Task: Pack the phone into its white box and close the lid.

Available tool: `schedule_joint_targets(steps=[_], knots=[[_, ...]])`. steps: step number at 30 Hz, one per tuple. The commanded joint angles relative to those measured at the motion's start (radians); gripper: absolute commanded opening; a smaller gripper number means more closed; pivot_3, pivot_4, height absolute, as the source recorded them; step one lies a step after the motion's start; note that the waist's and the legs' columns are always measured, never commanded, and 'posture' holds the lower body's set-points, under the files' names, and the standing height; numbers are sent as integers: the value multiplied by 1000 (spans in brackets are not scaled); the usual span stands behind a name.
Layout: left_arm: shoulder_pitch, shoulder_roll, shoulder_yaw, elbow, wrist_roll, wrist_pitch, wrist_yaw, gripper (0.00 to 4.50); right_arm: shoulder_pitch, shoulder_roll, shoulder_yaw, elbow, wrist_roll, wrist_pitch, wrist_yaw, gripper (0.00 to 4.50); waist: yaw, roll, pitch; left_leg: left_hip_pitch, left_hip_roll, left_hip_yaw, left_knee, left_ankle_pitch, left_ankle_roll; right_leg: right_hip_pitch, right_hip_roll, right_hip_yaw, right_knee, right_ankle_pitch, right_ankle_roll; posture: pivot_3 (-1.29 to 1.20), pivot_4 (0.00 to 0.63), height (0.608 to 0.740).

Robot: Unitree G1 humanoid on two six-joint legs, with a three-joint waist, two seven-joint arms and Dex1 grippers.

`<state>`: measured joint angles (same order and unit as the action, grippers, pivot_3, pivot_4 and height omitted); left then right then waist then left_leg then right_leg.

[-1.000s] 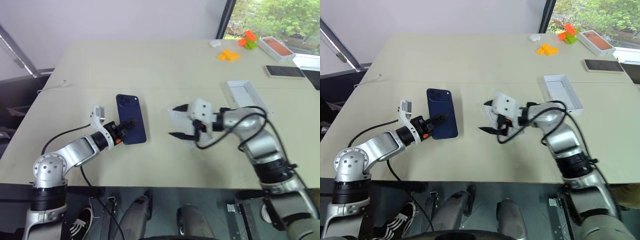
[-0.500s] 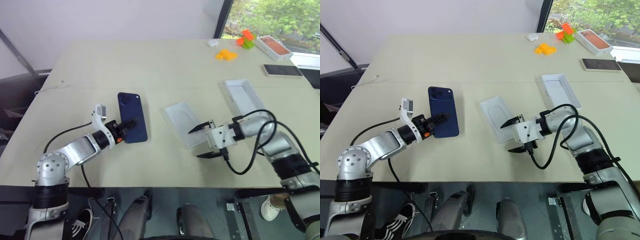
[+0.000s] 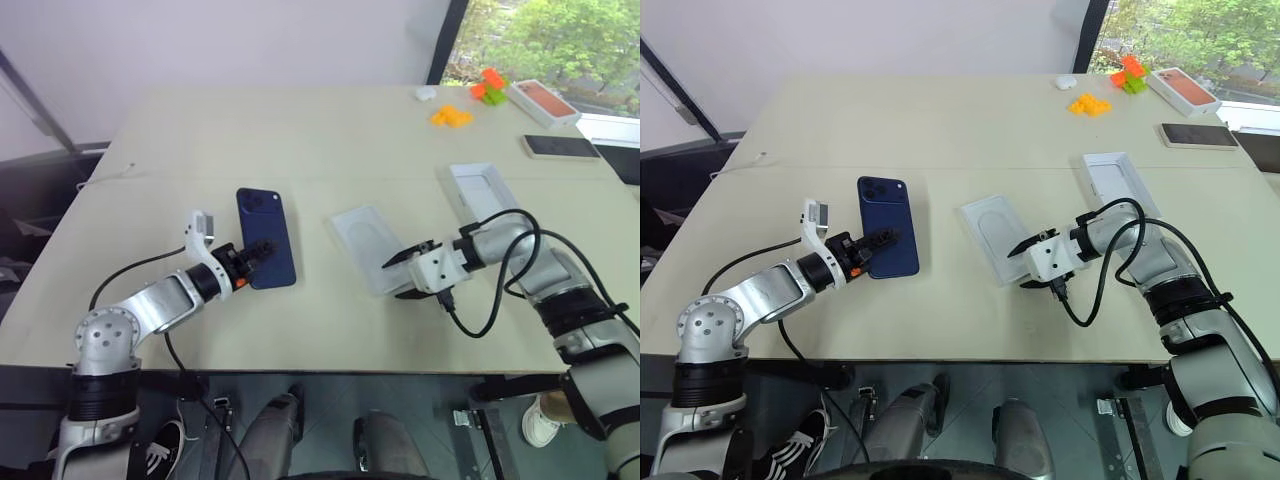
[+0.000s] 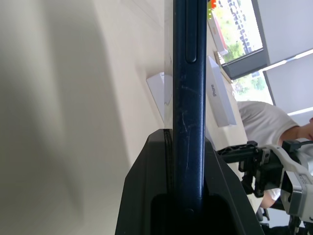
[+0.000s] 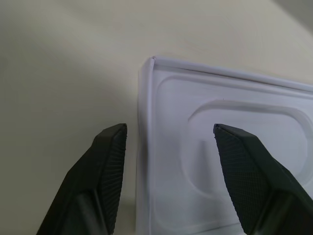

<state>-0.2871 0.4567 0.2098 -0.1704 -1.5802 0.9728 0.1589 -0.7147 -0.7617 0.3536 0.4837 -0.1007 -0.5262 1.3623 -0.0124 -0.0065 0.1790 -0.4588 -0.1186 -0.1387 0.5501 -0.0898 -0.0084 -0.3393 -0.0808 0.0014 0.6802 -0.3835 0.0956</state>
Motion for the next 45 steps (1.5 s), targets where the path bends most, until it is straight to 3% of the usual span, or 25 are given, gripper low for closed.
schedule_joint_targets(steps=[1,13,16,20,28,33,39,45], knots=[[-14,-2,17,-51,-19,-15,-1,0,11,-12,21,14,-52,30,-5,3219,0,0,0,0,0,0,0,0,0,0,0,0,0,0,0,0,150,740],[-20,-14,13,-54,-19,-16,18,0,36,-6,35,-85,-34,296,60,3219,2,0,-1,0,0,0,1,-1,1,0,0,0,0,0,0,0,150,740],[-19,-18,13,-56,-24,-17,24,0,26,4,34,-99,-40,348,56,2354,1,0,-1,0,0,0,1,-1,1,0,0,0,0,0,0,0,150,740],[-21,-20,13,-57,-23,-17,32,0,19,10,39,-107,-41,355,62,480,-3,0,-1,0,0,0,1,-1,1,0,0,0,-1,0,0,0,150,740],[-18,-26,18,-61,-34,-20,40,0,54,55,-6,-242,37,510,42,469,-4,0,-1,0,0,0,0,-1,1,0,0,0,-1,0,0,0,150,740],[-16,-22,24,-57,-19,-26,37,0,47,132,-68,-417,118,895,-40,469,-5,0,-1,-2,1,0,-4,0,2,-5,0,1,-1,0,1,0,150,740],[-25,1,30,-52,9,-24,20,0,83,158,-37,-619,79,1220,-182,469,7,0,-1,-8,0,0,-6,1,2,-12,0,1,0,2,4,0,150,740],[-25,9,32,-44,26,-23,7,0,89,172,-20,-691,71,1380,-304,469,6,0,-1,-11,0,0,-6,1,2,-15,0,1,0,2,4,0,150,740]])
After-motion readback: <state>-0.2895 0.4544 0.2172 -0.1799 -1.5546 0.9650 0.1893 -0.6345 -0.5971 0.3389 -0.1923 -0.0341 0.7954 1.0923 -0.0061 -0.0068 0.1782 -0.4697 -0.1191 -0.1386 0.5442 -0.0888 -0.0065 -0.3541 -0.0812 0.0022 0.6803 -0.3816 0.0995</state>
